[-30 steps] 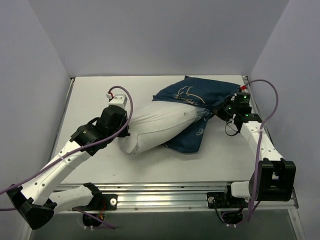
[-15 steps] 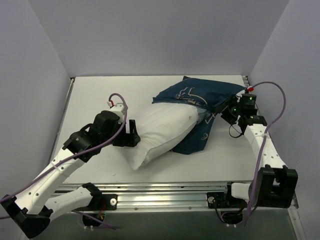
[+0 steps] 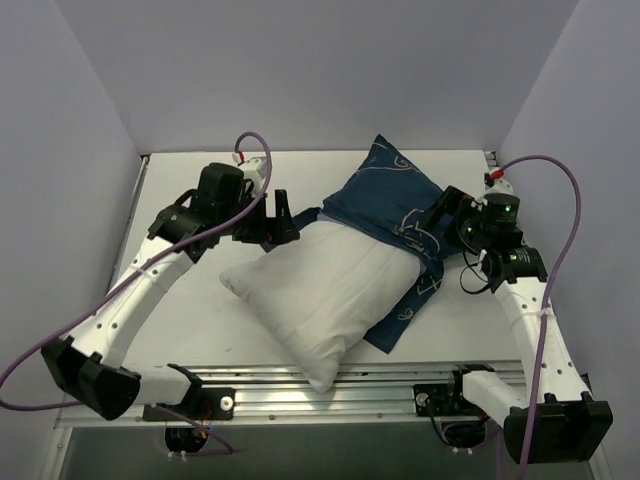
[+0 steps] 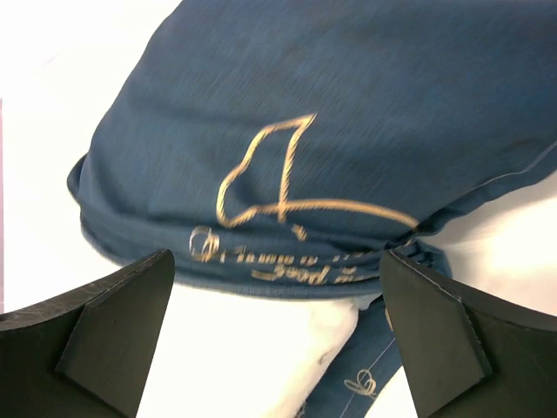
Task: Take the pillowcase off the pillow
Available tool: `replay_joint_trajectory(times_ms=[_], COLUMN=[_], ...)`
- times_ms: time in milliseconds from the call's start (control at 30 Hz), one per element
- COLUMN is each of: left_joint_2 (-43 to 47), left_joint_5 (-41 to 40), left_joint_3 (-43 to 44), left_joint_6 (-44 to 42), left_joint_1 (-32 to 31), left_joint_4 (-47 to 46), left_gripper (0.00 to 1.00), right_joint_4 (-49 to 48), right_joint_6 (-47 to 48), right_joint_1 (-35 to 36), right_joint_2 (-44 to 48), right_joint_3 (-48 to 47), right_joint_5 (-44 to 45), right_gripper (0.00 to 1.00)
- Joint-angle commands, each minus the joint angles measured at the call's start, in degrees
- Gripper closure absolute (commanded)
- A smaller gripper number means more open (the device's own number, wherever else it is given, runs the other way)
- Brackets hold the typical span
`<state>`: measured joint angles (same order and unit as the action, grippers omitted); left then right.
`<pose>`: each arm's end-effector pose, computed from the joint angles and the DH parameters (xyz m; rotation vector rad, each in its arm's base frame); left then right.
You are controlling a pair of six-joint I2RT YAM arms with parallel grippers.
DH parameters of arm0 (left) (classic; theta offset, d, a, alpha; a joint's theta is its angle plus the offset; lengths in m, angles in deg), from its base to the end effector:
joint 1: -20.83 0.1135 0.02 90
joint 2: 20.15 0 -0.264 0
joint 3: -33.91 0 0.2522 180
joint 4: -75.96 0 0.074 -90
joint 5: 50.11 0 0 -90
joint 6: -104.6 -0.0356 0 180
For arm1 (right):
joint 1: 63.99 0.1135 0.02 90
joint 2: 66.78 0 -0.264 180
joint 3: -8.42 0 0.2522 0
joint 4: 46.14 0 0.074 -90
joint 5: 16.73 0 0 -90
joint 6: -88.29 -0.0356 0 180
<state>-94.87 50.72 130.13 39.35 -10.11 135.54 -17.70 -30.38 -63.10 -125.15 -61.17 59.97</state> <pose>0.2289 -0.1450 0.3934 0.2325 2.3142 -0.7231 0.2325 0.0118 0.3552 0.2970 1.8795 0.5702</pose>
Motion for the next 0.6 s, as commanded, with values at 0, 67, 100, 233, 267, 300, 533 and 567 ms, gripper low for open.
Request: replay_joint_trajectory(times_ms=[0, 67, 100, 233, 267, 300, 533, 567], left_joint_2=[-6.6, -12.0, -14.0, -23.0, -25.4, -26.4, -31.7, -31.1], left_joint_5=[6.3, 9.6, 10.7, 19.1, 22.5, 23.9, 27.0, 27.2], left_joint_3=[1.3, 2.7, 3.5, 7.0, 6.9, 6.3, 3.3, 3.5], left_joint_6=[-3.0, -4.7, -5.3, -4.2, -3.2, -2.3, 4.4, 4.3], left_joint_1=[3.6, 4.5, 4.7, 4.6, 4.6, 4.6, 4.1, 4.1], left_joint_4=[-5.6, -8.5, -9.2, -12.8, -15.8, -17.3, -24.5, -24.4], left_gripper=[0.04, 0.04, 0.04, 0.04, 0.04, 0.04, 0.71, 0.85], right_joint_4=[1.0, 0.1, -0.1, -0.3, -0.2, -0.1, 1.6, 1.5], right_joint_6=[4.6, 4.9, 5.0, 6.2, 6.3, 6.3, 10.3, 10.9], right_joint_1=[2.2, 3.8, 4.4, 8.8, 9.9, 12.4, 21.8, 22.8], right_joint_2=[0.7, 0.4, 0.2, -1.5, -2.1, -2.4, -9.7, -11.7], right_joint_3=[-1.8, -1.7, -1.8, -3.2, -3.6, -4.4, -13.3, -14.6], right_joint_5=[-4.0, -4.6, -4.9, -3.5, -2.5, -1.6, 5.0, 5.7], right_gripper=[0.0, 0.0, 0.0, 0.0, 0.0, 0.0, 0.0, 0.01])
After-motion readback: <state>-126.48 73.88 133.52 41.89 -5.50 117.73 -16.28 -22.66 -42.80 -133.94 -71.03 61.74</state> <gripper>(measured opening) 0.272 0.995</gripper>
